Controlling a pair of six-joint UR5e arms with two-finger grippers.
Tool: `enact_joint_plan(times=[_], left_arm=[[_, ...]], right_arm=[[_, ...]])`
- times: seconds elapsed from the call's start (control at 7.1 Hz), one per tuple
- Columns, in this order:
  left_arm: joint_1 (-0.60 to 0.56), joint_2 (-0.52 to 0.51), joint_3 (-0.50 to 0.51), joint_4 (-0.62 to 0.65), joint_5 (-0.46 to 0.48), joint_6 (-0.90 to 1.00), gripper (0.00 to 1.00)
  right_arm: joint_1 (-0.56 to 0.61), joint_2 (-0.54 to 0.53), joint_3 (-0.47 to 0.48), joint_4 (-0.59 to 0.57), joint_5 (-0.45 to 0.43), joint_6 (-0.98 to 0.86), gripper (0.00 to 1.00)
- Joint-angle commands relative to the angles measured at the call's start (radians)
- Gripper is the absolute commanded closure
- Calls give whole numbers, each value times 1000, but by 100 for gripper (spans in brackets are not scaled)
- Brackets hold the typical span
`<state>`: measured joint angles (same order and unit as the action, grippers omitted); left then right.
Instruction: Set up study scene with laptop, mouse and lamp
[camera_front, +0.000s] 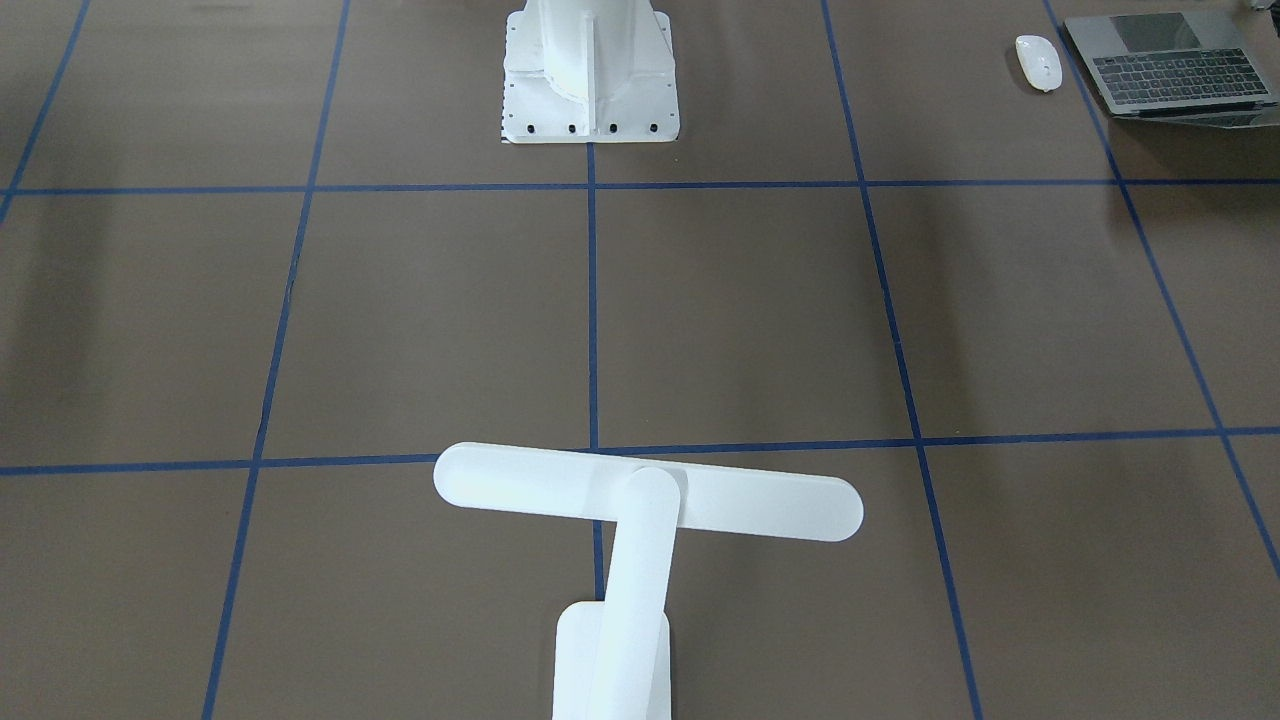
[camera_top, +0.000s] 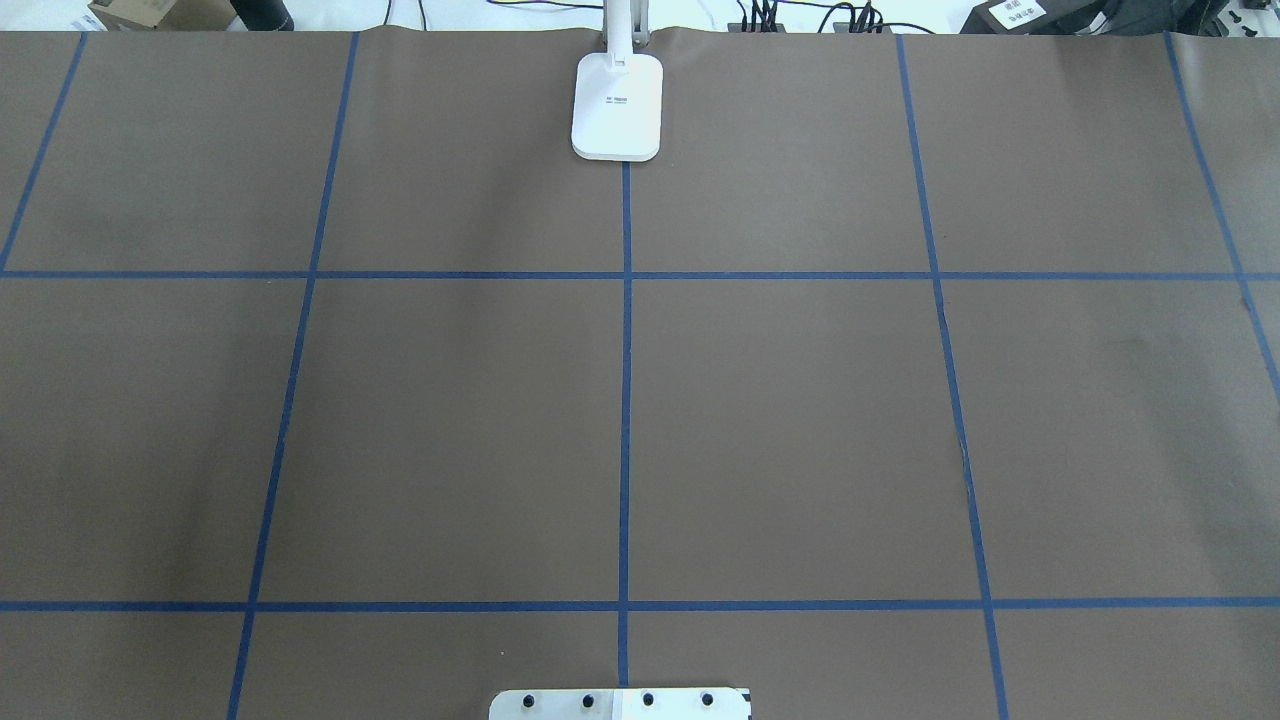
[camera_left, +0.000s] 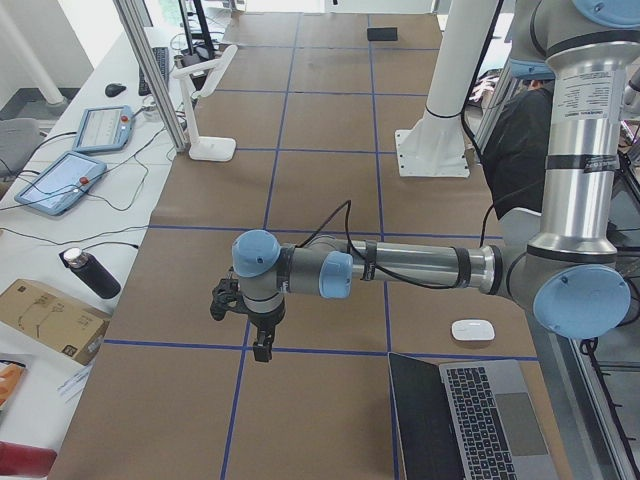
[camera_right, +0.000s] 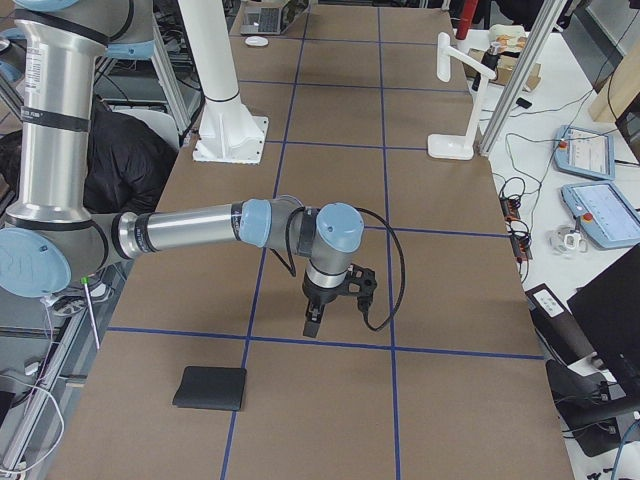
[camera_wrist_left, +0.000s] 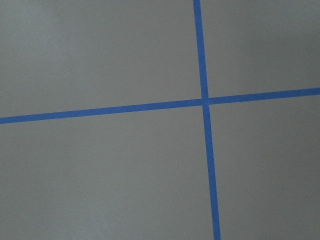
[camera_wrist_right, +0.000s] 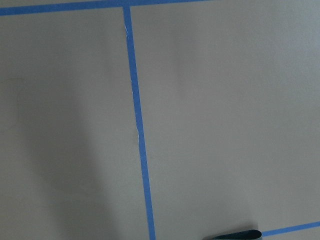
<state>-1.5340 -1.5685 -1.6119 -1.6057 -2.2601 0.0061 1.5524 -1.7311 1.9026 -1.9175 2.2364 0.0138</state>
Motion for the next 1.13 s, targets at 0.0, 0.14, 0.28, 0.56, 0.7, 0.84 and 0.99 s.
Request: enact_joint_plan(times=[0.0,0.14,0.28,0.56,0.7,0.84,0.99], left_arm=[[0,-1,0,-2,1,-1,0],[0,1,0,-6,-2,3,0],[2,1,6,-17,1,5,0],[3,-1,-6,-19,-3,-1,0],[5,-2,-5,-19,-4,-23,0],[5,-11,-14,-20,-3,-26,0],[3,-11,-14,-19,-6,-21,0]], right_arm=[[0,4,0,0,5,0,0],[0,7,1,-2,5,2,0],[0,7,1,-2,5,5,0],[0,13,6,0,3,8,0],[0,12,6,0,3,0,0],[0,13,3,0,3,6,0],[0,12,9,0,5,-6,0]])
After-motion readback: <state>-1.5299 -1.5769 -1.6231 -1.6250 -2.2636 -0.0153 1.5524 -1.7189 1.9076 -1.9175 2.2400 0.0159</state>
